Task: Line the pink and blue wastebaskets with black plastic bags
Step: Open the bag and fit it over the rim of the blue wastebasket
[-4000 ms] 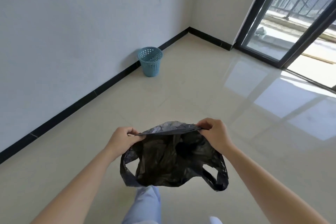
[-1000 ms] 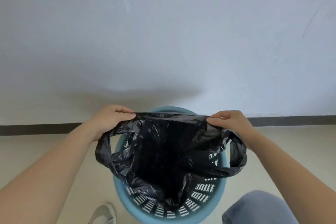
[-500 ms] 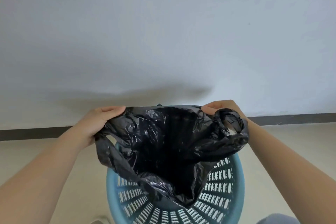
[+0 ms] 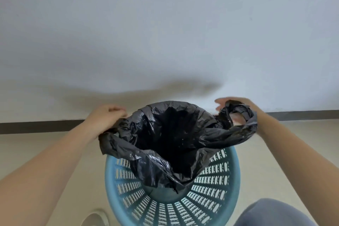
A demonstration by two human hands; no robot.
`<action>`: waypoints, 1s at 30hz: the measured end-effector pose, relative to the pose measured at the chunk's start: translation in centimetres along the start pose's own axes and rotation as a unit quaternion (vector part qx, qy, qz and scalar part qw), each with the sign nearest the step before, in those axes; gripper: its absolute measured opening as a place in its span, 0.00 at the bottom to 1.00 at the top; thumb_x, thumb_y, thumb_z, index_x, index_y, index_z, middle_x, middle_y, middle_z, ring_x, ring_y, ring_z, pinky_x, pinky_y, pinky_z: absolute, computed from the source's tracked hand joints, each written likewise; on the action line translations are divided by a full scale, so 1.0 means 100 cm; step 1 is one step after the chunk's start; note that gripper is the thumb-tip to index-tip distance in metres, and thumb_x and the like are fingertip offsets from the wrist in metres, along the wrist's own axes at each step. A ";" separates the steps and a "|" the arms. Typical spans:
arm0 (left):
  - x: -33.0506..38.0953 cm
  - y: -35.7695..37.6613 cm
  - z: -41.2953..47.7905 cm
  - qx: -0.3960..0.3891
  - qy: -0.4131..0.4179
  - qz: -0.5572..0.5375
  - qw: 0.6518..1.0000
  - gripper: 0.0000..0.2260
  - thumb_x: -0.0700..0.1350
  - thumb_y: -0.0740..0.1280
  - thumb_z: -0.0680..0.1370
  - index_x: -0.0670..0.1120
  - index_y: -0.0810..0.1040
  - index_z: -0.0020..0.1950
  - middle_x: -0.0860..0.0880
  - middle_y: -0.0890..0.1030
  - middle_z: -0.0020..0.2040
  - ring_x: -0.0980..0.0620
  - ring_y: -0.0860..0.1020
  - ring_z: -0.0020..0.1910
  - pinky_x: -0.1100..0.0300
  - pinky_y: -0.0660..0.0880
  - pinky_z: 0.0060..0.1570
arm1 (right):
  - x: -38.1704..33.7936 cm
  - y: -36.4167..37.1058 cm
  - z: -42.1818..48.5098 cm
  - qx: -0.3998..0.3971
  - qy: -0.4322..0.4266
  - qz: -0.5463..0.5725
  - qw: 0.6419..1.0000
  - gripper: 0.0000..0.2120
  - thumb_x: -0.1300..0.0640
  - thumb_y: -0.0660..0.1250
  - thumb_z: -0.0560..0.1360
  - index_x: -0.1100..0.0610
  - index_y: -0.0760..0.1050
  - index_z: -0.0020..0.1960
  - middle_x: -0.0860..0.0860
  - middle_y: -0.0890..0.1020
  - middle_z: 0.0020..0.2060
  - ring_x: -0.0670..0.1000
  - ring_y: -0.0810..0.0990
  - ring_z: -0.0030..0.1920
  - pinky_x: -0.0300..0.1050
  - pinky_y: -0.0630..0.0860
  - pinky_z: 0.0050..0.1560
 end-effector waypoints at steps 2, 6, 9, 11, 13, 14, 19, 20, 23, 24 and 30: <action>0.032 -0.004 -0.016 0.059 0.104 0.047 0.992 0.08 0.47 0.65 0.76 0.49 0.81 0.53 0.52 0.80 0.51 0.53 0.75 0.52 0.59 0.66 0.55 | -0.030 -0.005 -0.022 0.050 -0.007 0.016 0.999 0.11 0.61 0.70 0.73 0.56 0.80 0.55 0.54 0.83 0.52 0.55 0.80 0.55 0.53 0.82 0.46; 0.098 0.017 -0.073 0.009 0.278 0.158 0.948 0.07 0.48 0.65 0.75 0.49 0.82 0.48 0.55 0.82 0.48 0.55 0.79 0.49 0.60 0.71 0.50 | -0.081 -0.001 -0.068 0.072 -0.124 -0.051 0.988 0.04 0.57 0.70 0.73 0.55 0.84 0.44 0.51 0.86 0.43 0.48 0.83 0.47 0.43 0.77 0.52; 0.124 0.052 -0.113 -0.208 0.254 0.235 0.915 0.11 0.52 0.65 0.75 0.45 0.81 0.43 0.52 0.83 0.41 0.50 0.81 0.41 0.60 0.75 0.45 | -0.083 0.017 -0.106 0.060 -0.245 -0.317 0.914 0.05 0.58 0.68 0.72 0.52 0.83 0.40 0.46 0.85 0.39 0.46 0.80 0.45 0.42 0.75 0.49; 0.124 0.078 -0.131 -0.300 0.236 0.310 0.871 0.13 0.55 0.64 0.73 0.45 0.74 0.40 0.49 0.76 0.38 0.47 0.73 0.37 0.58 0.71 0.41 | -0.067 0.032 -0.123 0.032 -0.339 -0.502 0.795 0.06 0.56 0.67 0.68 0.52 0.82 0.42 0.44 0.83 0.42 0.49 0.78 0.50 0.49 0.70 0.54; 0.115 0.103 -0.147 -0.280 0.242 0.387 0.845 0.13 0.56 0.65 0.72 0.47 0.71 0.45 0.47 0.73 0.42 0.47 0.70 0.40 0.55 0.68 0.41 | -0.038 0.037 -0.124 -0.001 -0.350 -0.618 0.704 0.11 0.54 0.69 0.63 0.51 0.81 0.45 0.46 0.82 0.49 0.51 0.75 0.56 0.52 0.63 0.60; 0.108 0.116 -0.154 -0.238 0.243 0.426 0.838 0.15 0.55 0.65 0.72 0.45 0.71 0.51 0.46 0.74 0.45 0.44 0.72 0.42 0.54 0.69 0.42 | -0.024 0.037 -0.120 -0.005 -0.341 -0.656 0.673 0.13 0.53 0.71 0.61 0.51 0.81 0.46 0.48 0.82 0.51 0.52 0.74 0.58 0.54 0.61 0.61; 0.073 0.155 -0.174 -0.032 0.259 0.486 0.834 0.21 0.46 0.60 0.78 0.44 0.59 0.69 0.45 0.75 0.52 0.44 0.77 0.47 0.54 0.64 0.40 | 0.001 0.037 -0.102 0.059 -0.337 -0.668 0.661 0.08 0.59 0.75 0.61 0.54 0.79 0.39 0.49 0.82 0.44 0.54 0.80 0.52 0.57 0.60 0.60; 0.068 0.156 -0.175 -0.016 0.262 0.484 0.835 0.20 0.43 0.59 0.78 0.44 0.60 0.69 0.45 0.75 0.48 0.44 0.76 0.42 0.55 0.63 0.39 | 0.002 0.037 -0.103 0.076 -0.353 -0.648 0.671 0.06 0.60 0.74 0.63 0.54 0.80 0.38 0.48 0.82 0.44 0.53 0.79 0.52 0.56 0.60 0.60; 0.057 0.151 -0.185 0.012 0.285 0.447 0.848 0.12 0.42 0.56 0.80 0.45 0.64 0.64 0.49 0.70 0.41 0.48 0.70 0.35 0.56 0.64 0.37 | 0.005 0.031 -0.112 0.099 -0.389 -0.597 0.695 0.05 0.56 0.66 0.71 0.52 0.81 0.39 0.47 0.82 0.46 0.51 0.73 0.55 0.56 0.60 0.60; 0.054 0.148 -0.189 0.009 0.292 0.421 0.859 0.10 0.44 0.54 0.81 0.46 0.66 0.61 0.50 0.70 0.42 0.48 0.71 0.37 0.56 0.67 0.37 | 0.008 0.026 -0.117 0.097 -0.396 -0.595 0.693 0.07 0.55 0.66 0.72 0.52 0.81 0.39 0.47 0.83 0.47 0.51 0.71 0.56 0.56 0.60 0.60; 0.047 0.133 -0.223 0.017 0.403 0.397 0.824 0.07 0.51 0.56 0.72 0.51 0.71 0.39 0.56 0.74 0.33 0.56 0.73 0.29 0.63 0.71 0.24 | 0.024 0.003 -0.142 0.028 -0.413 -0.620 0.666 0.14 0.49 0.60 0.74 0.50 0.80 0.34 0.46 0.81 0.38 0.50 0.78 0.46 0.52 0.62 0.59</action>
Point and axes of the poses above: each hand's wrist, its own z-axis towards the middle knuckle, its own y-axis out of the palm, x = y × z, the point moved 2 cm from there along z, towards the middle knuckle
